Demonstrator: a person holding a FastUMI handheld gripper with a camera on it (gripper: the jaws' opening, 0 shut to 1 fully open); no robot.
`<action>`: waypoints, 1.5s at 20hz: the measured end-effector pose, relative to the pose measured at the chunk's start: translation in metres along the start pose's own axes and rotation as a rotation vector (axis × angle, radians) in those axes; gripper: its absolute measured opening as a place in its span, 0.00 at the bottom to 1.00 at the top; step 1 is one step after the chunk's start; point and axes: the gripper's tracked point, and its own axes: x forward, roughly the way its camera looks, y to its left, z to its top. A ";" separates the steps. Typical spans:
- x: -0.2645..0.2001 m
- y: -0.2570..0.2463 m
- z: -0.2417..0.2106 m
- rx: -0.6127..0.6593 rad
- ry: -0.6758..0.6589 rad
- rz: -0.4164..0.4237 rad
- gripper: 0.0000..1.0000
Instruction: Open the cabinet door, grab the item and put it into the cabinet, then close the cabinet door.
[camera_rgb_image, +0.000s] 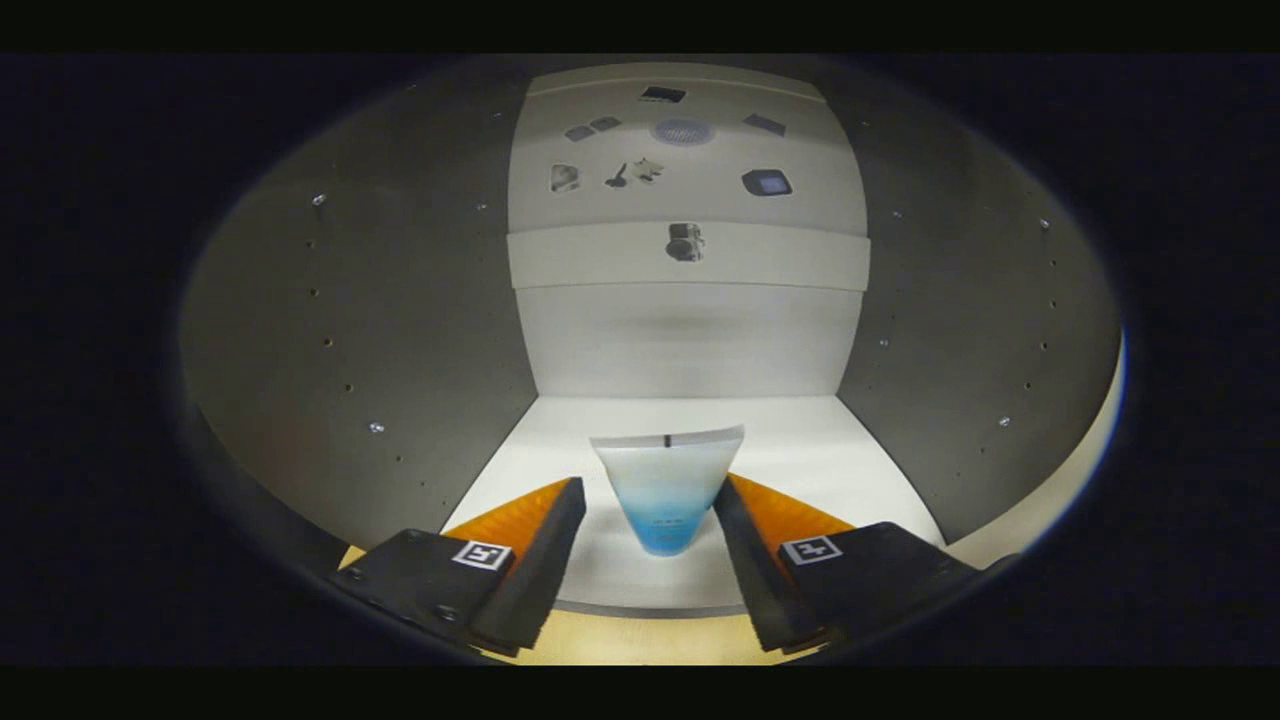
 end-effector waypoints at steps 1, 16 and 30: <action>-0.001 0.000 0.002 0.000 -0.011 -0.004 0.91; -0.182 0.010 0.026 -0.022 -0.278 -0.020 0.95; -0.426 -0.044 -0.034 -0.005 -0.489 -0.047 0.95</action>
